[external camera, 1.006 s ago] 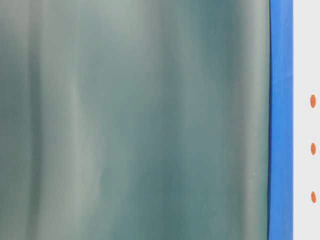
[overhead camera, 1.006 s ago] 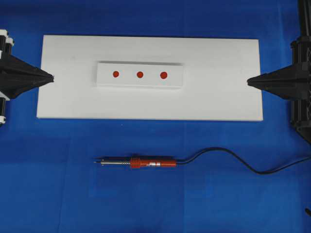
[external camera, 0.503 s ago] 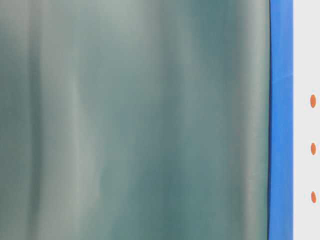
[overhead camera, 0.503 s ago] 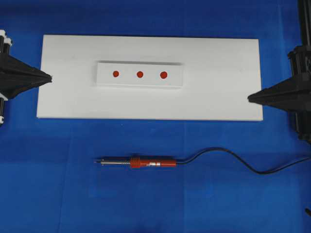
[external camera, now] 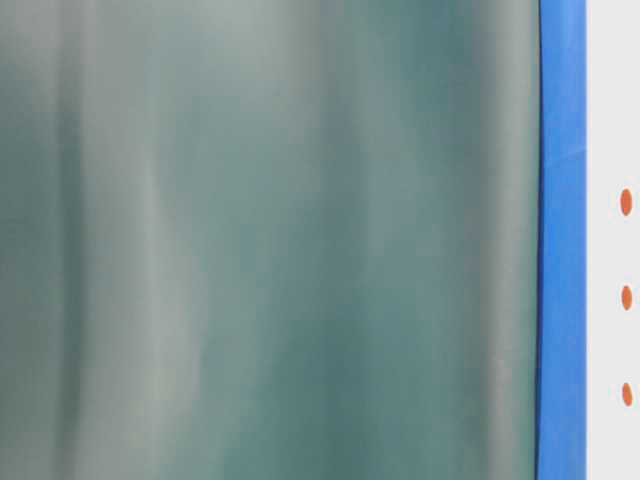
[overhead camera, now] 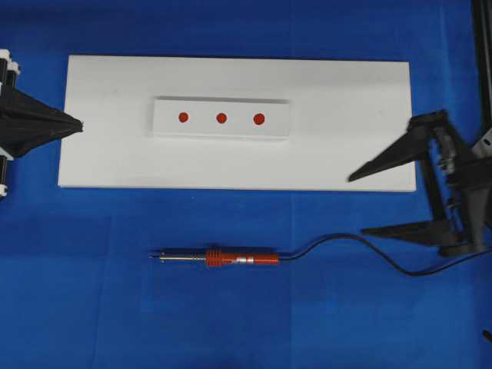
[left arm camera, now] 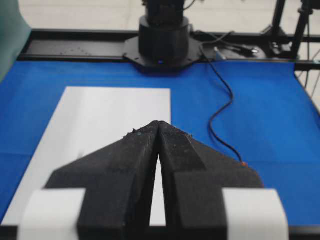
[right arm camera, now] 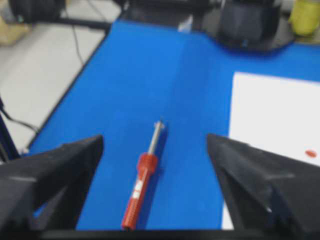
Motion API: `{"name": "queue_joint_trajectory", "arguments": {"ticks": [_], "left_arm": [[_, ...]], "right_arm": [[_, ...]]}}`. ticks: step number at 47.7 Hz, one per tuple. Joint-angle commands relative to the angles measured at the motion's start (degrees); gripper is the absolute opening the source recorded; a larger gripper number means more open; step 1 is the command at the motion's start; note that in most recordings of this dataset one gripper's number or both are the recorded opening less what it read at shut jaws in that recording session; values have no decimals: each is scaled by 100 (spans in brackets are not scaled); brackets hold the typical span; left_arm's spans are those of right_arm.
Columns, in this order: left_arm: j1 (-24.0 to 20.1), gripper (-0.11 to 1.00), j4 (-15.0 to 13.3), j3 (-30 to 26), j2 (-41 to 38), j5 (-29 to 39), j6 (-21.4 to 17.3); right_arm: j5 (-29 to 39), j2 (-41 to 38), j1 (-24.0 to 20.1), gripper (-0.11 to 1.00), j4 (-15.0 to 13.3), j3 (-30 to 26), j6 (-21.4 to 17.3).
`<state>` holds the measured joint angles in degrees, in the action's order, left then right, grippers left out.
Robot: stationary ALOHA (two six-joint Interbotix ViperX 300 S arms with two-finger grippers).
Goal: Touch the tip of the soldering iron to the mark.
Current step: 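Move the right gripper down over the red-handled soldering iron handle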
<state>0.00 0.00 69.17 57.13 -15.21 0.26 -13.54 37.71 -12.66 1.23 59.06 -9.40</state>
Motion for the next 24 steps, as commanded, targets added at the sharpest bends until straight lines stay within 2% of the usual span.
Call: {"name": "queue_joint_trajectory", "arguments": {"ticks": [1,5,15,24], "left_arm": [[-44,0,18,-53,-26,-62,-9],[-44,0,18,-44,-26,-62,-9],[-44,0,18,-35,9,-70,-9],[-44,0,18,-26,35,-70,0]], "right_arm": [[-316,-378,-26,93,105,-211,-9],[-536,-800,-62,90,229,-316,-9],[-1081,-1978,-211,91,475,-703,-9],[-1600,-3059,-413,91,853,-1107,-9]]}}
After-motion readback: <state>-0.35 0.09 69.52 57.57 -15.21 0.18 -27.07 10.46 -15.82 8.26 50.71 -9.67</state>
